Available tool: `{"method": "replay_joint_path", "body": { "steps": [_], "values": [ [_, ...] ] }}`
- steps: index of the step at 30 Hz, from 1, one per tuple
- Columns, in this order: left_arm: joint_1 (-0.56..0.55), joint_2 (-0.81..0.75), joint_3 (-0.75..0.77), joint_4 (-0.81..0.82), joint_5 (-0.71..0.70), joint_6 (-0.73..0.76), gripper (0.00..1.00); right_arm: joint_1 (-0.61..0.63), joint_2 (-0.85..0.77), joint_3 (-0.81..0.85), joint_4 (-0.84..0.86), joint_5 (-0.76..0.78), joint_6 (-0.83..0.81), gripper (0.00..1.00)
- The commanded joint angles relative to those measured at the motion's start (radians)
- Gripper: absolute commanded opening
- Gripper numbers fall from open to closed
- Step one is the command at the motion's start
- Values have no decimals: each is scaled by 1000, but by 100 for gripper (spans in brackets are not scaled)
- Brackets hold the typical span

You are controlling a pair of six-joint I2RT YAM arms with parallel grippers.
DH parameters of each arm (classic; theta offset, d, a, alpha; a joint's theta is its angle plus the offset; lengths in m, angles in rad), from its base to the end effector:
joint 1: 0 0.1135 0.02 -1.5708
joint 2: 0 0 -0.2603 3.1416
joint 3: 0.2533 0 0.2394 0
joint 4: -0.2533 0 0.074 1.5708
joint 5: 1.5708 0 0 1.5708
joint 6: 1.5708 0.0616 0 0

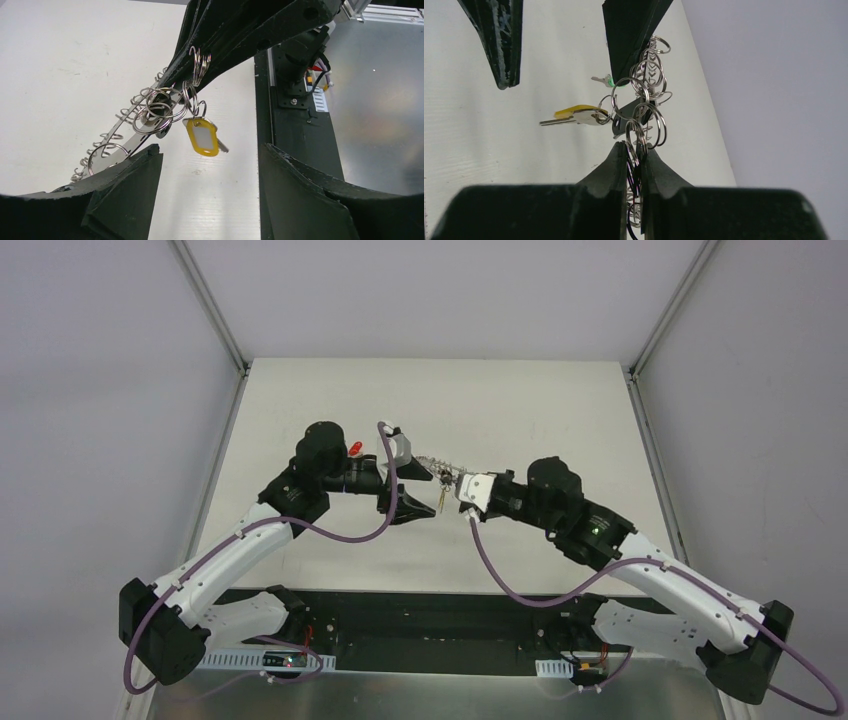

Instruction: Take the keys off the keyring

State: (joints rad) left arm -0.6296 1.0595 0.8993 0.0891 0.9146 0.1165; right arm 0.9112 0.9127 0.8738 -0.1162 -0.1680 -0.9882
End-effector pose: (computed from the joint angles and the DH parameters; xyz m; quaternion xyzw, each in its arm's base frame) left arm 0.1671 -0.1821 0.3548 0.5195 0.5018 -0.4677 0.5095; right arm 0.1315 0.1864 0.3496 -0.6474 0.3962 0.0388 0.6499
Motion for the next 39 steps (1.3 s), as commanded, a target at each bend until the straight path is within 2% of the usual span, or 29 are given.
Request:
{"method": "replay_joint_path", "body": {
  "steps": [1, 8, 17, 19, 22, 25, 27, 32, 39],
  "values": [
    [-9, -15, -17, 58, -26, -12, 73, 5, 16, 91, 72, -18, -100, 0],
    [-9, -18, -19, 67, -40, -18, 66, 5, 78, 160, 70, 28, -67, 0],
    [-8, -48, -49, 104, -128, -29, 65, 4, 102, 170, 84, 69, 15, 0],
    [-7, -54, -60, 131, -129, -33, 61, 6, 108, 174, 83, 74, 31, 0],
    [-7, -60, -61, 136, -121, -26, 49, 6, 121, 183, 84, 88, 71, 0],
    [-7, -58, -61, 140, -114, -28, 43, 5, 136, 187, 93, 104, 122, 0],
    [-7, -54, -63, 149, -118, -32, 44, 8, 142, 185, 103, 109, 144, 0],
    [-2, -36, -71, 190, -132, -68, 56, 21, 157, 176, 112, 99, 160, 0],
    [17, 2, -60, 206, -123, -104, 55, 37, 172, 178, 154, 85, 164, 0]
  ]
}}
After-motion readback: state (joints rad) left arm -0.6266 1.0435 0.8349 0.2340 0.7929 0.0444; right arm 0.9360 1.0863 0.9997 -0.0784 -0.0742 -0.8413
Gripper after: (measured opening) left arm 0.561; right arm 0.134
